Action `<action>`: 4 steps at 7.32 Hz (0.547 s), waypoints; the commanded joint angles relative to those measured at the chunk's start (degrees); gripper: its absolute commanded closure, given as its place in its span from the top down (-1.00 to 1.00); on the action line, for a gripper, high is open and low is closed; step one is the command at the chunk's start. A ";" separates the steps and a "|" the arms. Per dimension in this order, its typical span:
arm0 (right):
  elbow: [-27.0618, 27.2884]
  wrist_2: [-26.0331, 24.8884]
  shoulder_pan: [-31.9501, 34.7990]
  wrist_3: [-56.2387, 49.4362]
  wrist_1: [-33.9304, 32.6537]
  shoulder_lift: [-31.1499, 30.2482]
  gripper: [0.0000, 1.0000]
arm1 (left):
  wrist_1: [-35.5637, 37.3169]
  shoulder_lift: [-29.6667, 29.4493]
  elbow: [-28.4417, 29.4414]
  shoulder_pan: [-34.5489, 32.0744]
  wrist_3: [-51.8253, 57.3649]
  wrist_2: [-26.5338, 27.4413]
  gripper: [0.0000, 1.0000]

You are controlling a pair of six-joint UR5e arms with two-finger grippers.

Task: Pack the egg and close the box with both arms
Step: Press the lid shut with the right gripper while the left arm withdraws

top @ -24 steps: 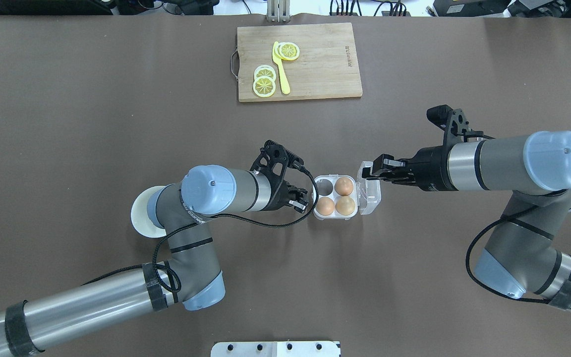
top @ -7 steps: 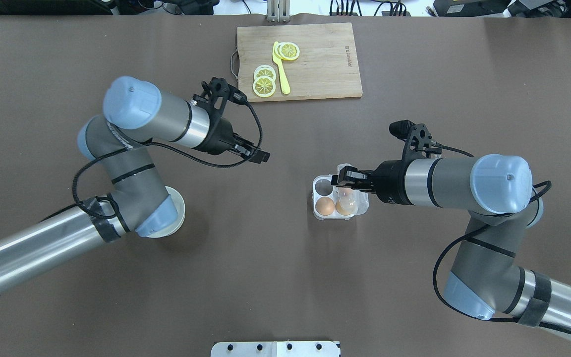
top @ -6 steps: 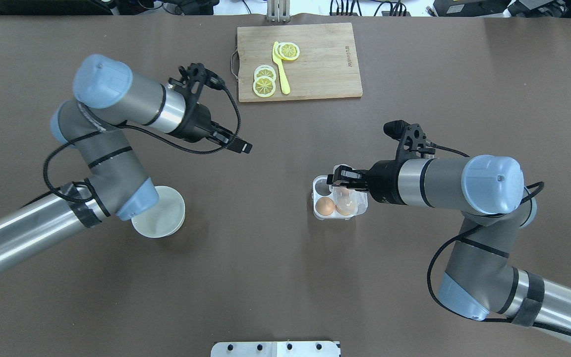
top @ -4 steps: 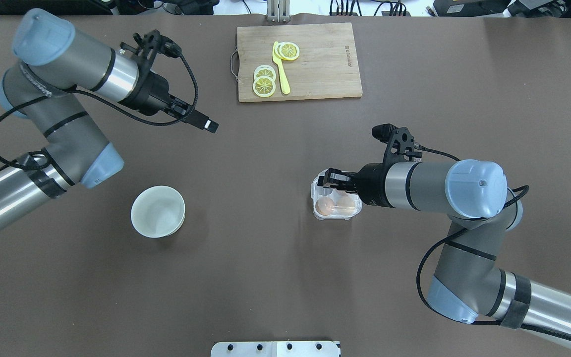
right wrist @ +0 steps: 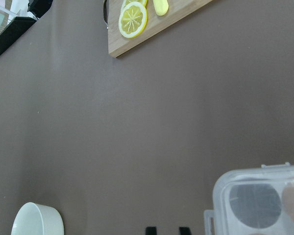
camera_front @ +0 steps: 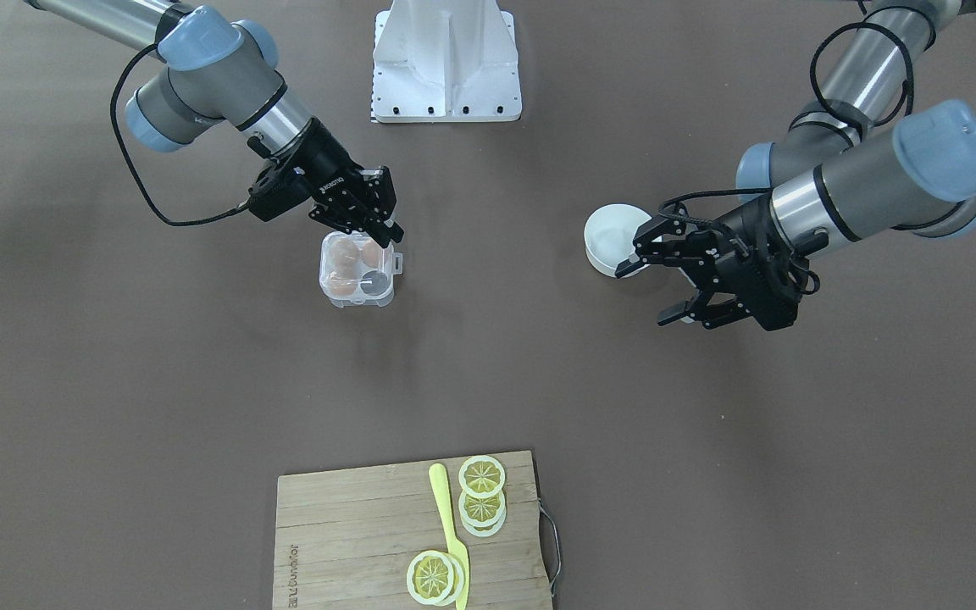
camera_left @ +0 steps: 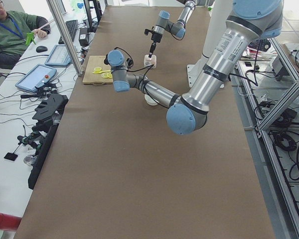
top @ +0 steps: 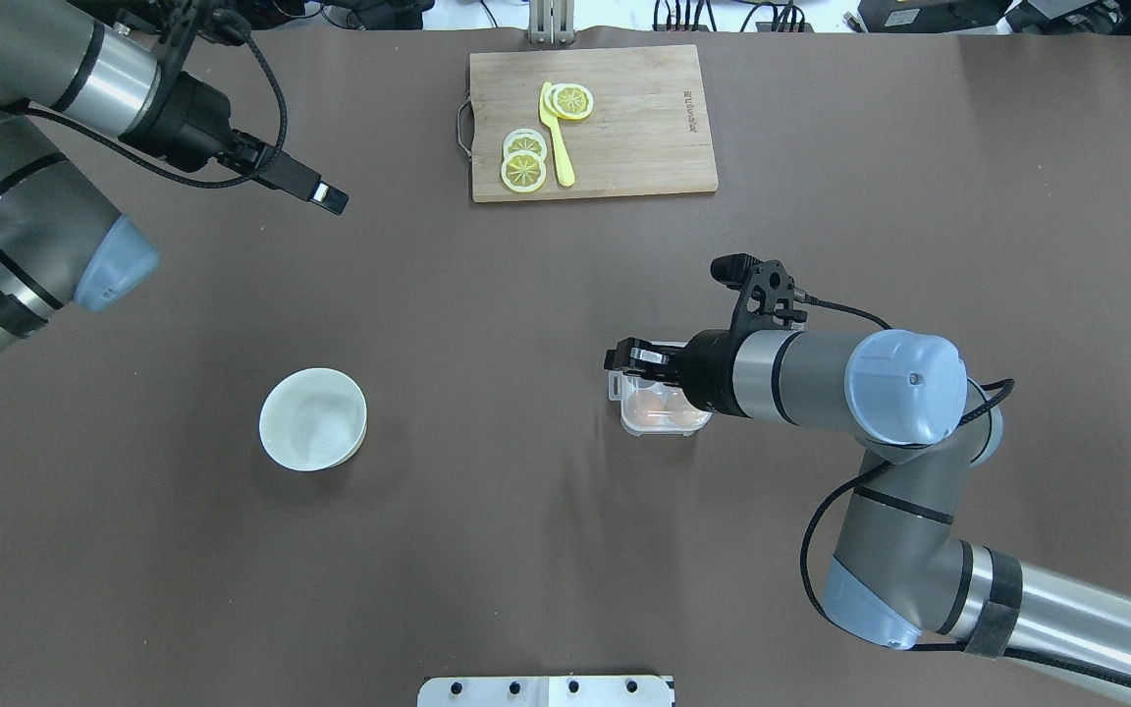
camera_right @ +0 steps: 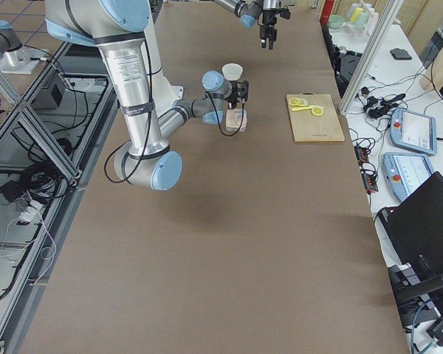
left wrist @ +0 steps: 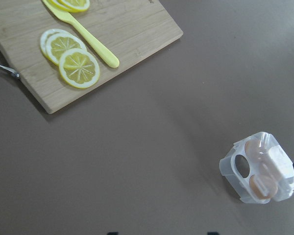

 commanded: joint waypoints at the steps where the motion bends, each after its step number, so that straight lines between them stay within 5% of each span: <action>1: 1.65 0.14 1.68 -0.08 -4.39 0.22 0.99 | -0.01 1.77 -0.24 -2.80 0.01 -0.23 0.96; 4: 7.36 5.81 9.82 -2.52 -25.08 0.05 1.00 | 0.77 8.70 0.29 -8.07 3.93 -0.23 0.96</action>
